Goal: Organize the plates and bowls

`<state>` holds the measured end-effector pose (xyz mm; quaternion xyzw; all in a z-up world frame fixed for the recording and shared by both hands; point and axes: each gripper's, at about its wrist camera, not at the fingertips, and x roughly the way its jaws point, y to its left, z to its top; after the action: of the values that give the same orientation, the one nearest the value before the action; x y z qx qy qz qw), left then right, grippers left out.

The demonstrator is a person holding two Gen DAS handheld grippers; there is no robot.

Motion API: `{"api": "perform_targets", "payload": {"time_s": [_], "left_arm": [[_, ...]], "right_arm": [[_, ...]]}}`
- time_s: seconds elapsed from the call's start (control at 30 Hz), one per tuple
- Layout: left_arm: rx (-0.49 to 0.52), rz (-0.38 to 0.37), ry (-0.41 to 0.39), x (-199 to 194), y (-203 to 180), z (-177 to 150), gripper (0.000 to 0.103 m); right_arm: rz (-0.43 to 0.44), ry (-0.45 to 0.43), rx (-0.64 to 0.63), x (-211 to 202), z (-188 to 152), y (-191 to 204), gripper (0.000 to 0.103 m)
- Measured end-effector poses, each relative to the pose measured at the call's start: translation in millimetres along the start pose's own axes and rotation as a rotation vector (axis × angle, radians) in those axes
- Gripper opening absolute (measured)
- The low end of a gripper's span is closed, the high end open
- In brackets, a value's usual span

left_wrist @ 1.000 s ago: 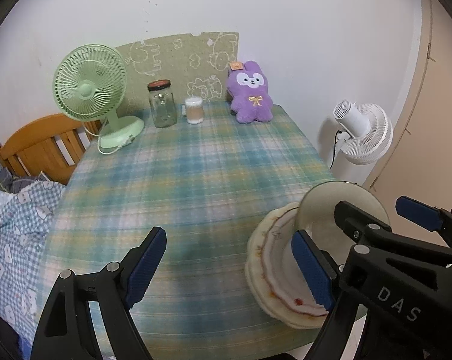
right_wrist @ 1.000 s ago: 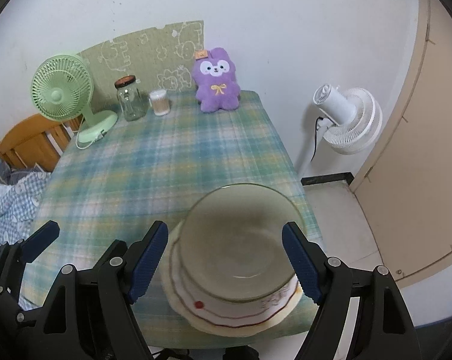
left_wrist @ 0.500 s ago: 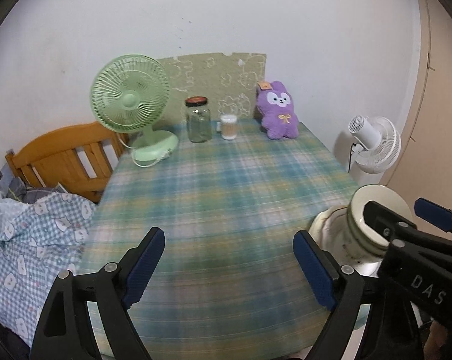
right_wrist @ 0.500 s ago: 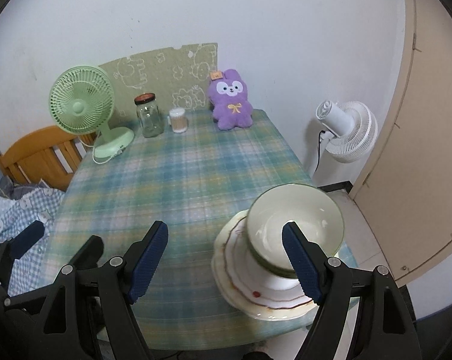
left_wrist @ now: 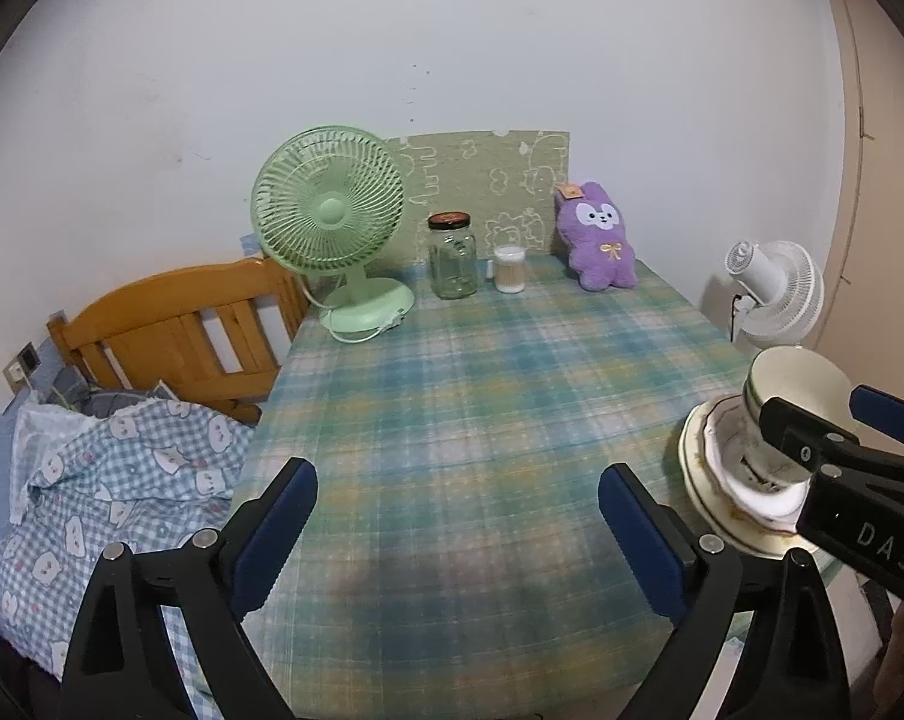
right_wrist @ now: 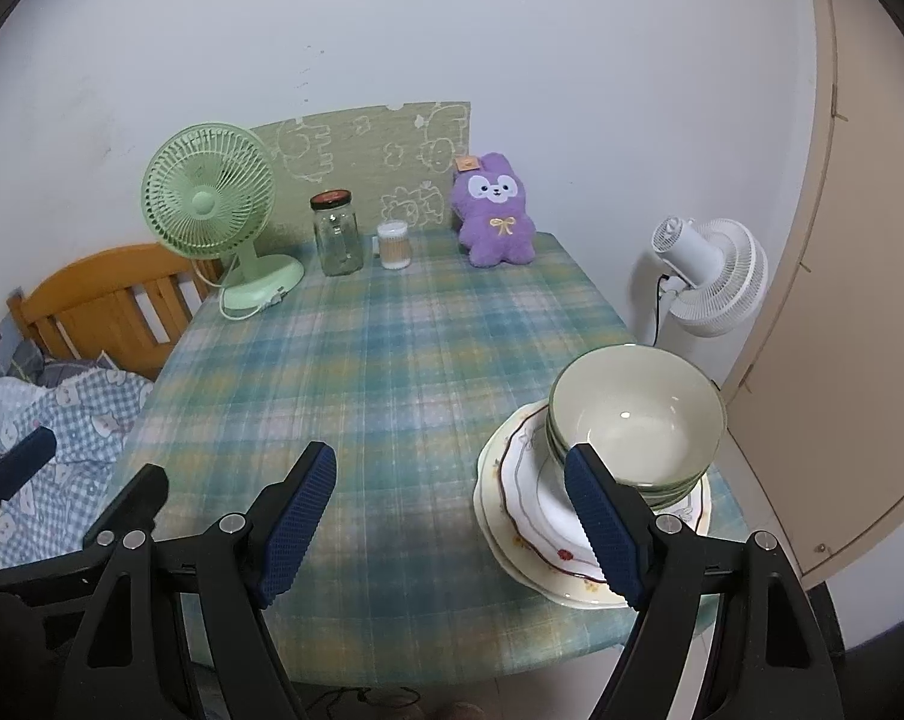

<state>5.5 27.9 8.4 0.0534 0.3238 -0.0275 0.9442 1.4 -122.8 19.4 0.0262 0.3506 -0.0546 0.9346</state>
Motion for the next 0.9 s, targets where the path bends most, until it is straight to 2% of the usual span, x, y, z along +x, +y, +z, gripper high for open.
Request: {"api": "perform_targets", "payload": {"time_s": [0.33, 0.57, 0.9], "left_arm": [[-0.048, 0.008, -0.003, -5, 6, -30, 0.097], [-0.071, 0.017, -0.047, -7, 9, -32, 0.098], [-0.079, 0.007, -0.054, -2, 12, -36, 0.102]], "right_arm": [[0.026, -0.029, -0.009, 6, -26, -8, 0.081], [0.047, -0.051, -0.008, 6, -35, -8, 0.081], [0.052, -0.062, -0.03, 9, -41, 2, 0.087]]}}
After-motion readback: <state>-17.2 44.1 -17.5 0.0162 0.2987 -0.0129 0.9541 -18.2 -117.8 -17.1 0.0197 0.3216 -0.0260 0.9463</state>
